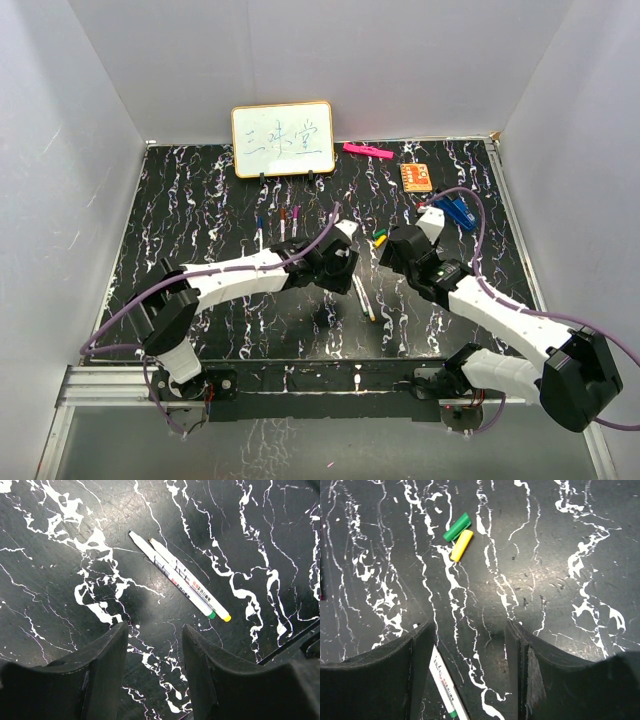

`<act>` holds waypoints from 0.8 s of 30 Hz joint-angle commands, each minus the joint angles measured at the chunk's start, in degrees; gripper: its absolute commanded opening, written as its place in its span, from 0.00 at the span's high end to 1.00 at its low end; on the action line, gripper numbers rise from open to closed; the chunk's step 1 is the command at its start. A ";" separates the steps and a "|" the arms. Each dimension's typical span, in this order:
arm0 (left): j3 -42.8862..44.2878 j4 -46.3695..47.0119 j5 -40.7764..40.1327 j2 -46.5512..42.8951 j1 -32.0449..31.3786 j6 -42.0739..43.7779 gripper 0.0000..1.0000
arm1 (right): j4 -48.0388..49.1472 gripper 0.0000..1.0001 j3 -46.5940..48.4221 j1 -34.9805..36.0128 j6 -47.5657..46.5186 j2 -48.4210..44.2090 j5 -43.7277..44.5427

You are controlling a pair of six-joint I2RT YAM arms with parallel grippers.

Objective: Insert the pens into the pen caps

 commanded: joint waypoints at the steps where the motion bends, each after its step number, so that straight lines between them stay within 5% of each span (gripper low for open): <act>1: 1.21 -1.80 -2.36 2.25 -1.56 0.33 0.54 | -1.16 0.45 0.38 -1.17 2.45 -0.83 4.19; 24: 6.78 0.85 -2.42 11.07 -3.76 -0.24 0.55 | -0.84 0.56 -2.58 -3.26 2.75 -1.07 0.94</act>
